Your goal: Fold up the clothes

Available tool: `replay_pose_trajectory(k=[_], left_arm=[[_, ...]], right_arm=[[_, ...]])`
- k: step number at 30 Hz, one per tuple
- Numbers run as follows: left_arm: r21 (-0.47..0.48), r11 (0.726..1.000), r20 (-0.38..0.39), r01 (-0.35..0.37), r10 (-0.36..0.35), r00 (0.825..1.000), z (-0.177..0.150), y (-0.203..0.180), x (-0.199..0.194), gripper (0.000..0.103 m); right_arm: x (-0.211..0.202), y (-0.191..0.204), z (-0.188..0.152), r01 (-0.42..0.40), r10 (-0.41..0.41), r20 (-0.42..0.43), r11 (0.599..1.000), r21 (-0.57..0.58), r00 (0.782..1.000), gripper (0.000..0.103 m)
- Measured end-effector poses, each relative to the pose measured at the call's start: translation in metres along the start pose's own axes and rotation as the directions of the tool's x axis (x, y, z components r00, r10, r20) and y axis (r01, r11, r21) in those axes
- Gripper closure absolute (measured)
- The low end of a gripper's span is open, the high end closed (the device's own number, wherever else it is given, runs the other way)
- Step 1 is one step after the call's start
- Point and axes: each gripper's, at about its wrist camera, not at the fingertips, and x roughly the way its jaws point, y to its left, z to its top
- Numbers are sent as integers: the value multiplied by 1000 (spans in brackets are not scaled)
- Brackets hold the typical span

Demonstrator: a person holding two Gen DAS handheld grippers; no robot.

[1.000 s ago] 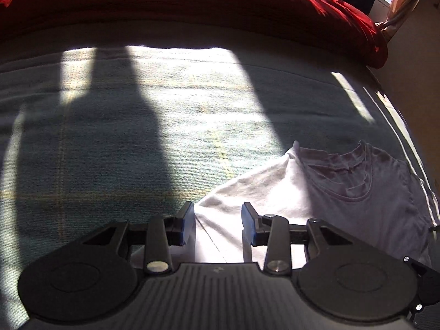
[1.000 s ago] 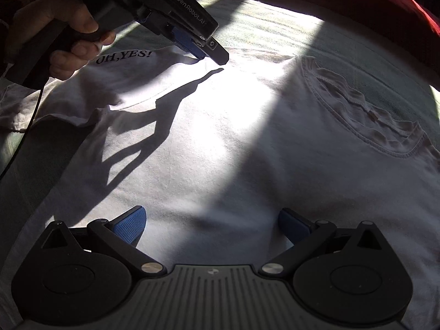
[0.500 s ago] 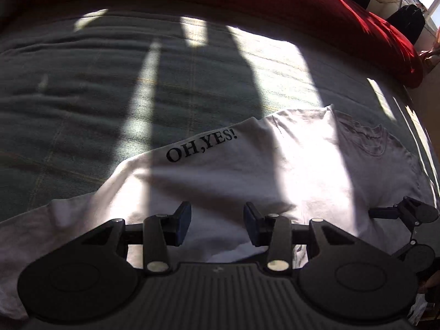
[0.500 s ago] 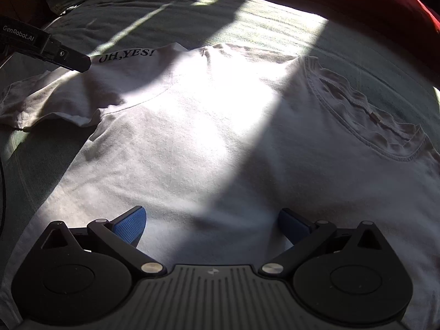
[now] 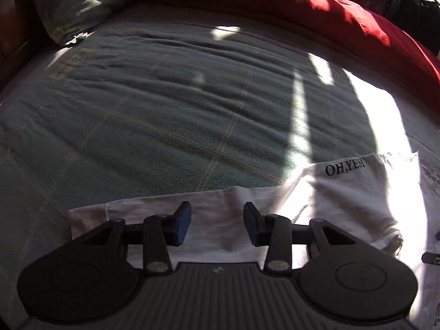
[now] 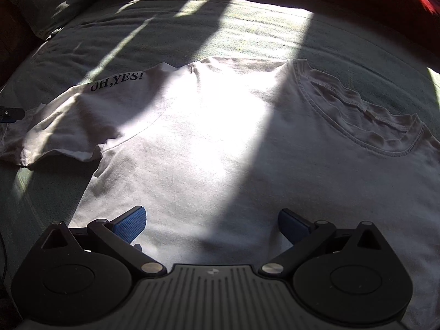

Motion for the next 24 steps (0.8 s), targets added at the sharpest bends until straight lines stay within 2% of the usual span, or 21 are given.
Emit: replay_pose_trajectory(k=[2,6,9,12,14,16,18,19,20,21,23,24], left_arm=[[43,995,23,-94,93,995,3,15,5,62],[98,972,25,-215,214,977,-1,45,14,62],[70,972,1,-223,223,975,-7,63,21,61],[8,981,-10,-192,192,981,-12,75,26,53],[-24,980,-23,-195,195,981,-15,78,30,30],[-29,978,-23,-205,204,979,-21,81,33,23],[-67,979,-23,-194,193,981,-23,83,32,24],[-70,980,-20,-185,184,983,-23,82,31,31],[-52,984,-15,-172,172,985,-23,78,29,46],[-25,986,-10,-163,163,987,-24,73,28,55],[36,988,3,-153,153,988,-22,59,24,86],[54,986,11,-155,154,988,-21,54,22,90]], right_arm=[[-2,1,5,4,-4,16,1000,-3,1000,0],[-4,-2,15,6,-6,30,1000,7,1000,0],[-3,-2,18,3,-4,34,1000,26,999,0],[-2,0,21,0,-1,36,999,42,999,0],[-1,4,23,-2,0,35,999,42,999,0],[-1,8,24,-1,-1,37,999,36,999,0],[0,12,26,-4,3,37,999,34,999,0],[0,14,26,-5,4,37,999,34,999,0],[1,15,27,-5,4,35,999,34,999,0],[2,16,27,-5,3,31,999,34,1000,0],[4,19,27,-3,2,28,999,33,1000,0],[4,20,27,-5,4,25,999,32,1000,0]])
